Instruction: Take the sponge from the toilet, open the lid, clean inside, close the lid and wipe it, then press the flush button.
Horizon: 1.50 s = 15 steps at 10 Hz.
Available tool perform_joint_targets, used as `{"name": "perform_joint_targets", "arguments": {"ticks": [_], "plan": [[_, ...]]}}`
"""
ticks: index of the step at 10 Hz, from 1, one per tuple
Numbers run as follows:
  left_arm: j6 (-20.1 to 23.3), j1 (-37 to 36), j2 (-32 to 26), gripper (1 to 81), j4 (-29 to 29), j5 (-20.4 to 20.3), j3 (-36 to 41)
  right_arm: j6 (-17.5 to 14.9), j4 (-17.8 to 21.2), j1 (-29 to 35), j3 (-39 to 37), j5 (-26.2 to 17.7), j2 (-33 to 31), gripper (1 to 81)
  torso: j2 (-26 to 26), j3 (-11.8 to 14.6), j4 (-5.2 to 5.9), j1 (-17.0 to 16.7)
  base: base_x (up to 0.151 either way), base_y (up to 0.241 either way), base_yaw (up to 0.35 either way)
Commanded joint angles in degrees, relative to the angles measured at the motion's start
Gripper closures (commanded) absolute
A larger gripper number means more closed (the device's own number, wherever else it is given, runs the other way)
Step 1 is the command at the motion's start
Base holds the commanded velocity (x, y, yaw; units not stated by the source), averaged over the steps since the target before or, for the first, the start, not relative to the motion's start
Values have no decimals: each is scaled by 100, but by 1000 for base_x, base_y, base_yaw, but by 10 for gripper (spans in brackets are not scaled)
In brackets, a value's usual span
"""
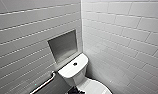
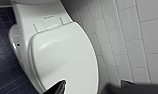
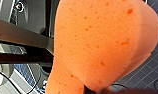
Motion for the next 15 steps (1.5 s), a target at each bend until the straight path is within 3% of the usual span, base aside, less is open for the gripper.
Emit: {"name": "perform_joint_targets", "arguments": {"ticks": [1, 4, 6, 7, 8, 9, 10, 11, 12, 15], "plan": [[50, 138, -624, 10, 1149, 200, 515, 1, -26, 13, -88, -308, 28, 811, 0, 0, 0, 0, 0, 0, 0], [50, 1253, -1099, 10, 2422, 192, 489, -16, -27, -4, -432, -299, 195, 811, 0, 0, 0, 0, 0, 0, 0], [50, 1922, -1249, 10, 2968, 183, 383, 1, -17, 13, -449, -290, 213, 811, 0, 130, -545, 0, 0, 0, 0], [59, 2186, -1284, 10, 3197, 156, 313, 2, -26, 22, -449, -290, 213, 811, 0, 143, -606, 0, 0, 0, 0], [59, 2388, -1275, 10, 3408, 139, 243, 10, -26, 31, -449, -290, 205, 811, 0, 210, -742, 0, 0, 0, 0], [59, 2564, -1258, 10, 3567, 147, 155, 10, -26, 31, -476, -290, 205, 811, 0, 300, -780, -2, 0, 0, 0], [51, 2705, -1171, 10, 3682, 200, -10, 10, -43, 31, -502, -282, 205, 811, 0, 116, -588, -2, 0, 0, 0], [59, 2881, -978, 10, 3690, 297, -388, 10, -26, 22, -511, -238, 205, 811, -2, 140, -721, -5, 0, 0, 0], [59, 3073, -688, 10, 3717, 410, -914, 1, -43, 22, -511, -229, 213, 811, -2, 151, -776, -5, 0, 0, 0], [68, 3487, 245, 10, 4016, 420, -2596, 19, -8, -30, -493, -299, 363, 811, -2, 153, -776, -5, 0, 0, 0]]}}
